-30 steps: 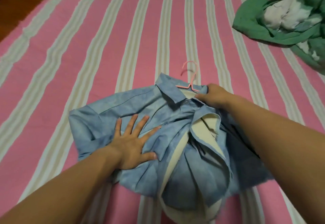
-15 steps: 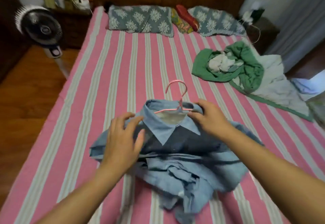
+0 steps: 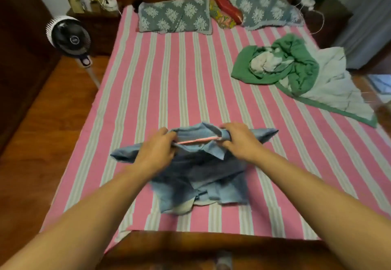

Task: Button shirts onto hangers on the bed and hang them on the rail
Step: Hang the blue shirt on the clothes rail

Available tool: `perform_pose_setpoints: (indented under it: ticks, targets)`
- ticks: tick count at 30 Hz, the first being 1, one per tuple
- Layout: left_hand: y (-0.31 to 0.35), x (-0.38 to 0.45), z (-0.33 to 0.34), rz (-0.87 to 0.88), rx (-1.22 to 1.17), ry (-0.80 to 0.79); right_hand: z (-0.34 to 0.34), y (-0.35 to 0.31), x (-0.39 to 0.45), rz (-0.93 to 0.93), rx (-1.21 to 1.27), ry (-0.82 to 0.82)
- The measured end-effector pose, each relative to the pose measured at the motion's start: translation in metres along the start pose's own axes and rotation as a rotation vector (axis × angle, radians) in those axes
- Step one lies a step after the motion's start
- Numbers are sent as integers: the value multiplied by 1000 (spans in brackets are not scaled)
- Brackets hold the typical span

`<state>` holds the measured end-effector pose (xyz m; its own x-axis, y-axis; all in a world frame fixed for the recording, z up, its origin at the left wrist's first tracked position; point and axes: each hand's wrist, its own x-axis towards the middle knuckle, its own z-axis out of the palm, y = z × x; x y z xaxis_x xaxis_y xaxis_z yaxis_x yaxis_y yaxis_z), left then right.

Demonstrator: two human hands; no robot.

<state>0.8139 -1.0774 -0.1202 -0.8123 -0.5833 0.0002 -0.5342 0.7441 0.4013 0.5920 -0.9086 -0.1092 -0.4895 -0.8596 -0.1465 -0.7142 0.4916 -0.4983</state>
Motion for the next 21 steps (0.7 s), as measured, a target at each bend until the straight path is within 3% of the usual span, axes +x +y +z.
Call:
perform_pose_setpoints:
  ticks: [4, 9, 15, 21]
  targets:
    - [11, -28, 44, -256, -75, -13, 48, 41, -47, 210, 142, 106]
    - [34, -29, 23, -290, -272, -42, 41, 48, -55, -9, 214, -18]
    - [65, -23, -136, -91, -140, 240, -75, -17, 8, -423, -17, 263]
    - [87, -96, -324, -131, 107, 654, -195, -197, 45, -767, 238, 355]
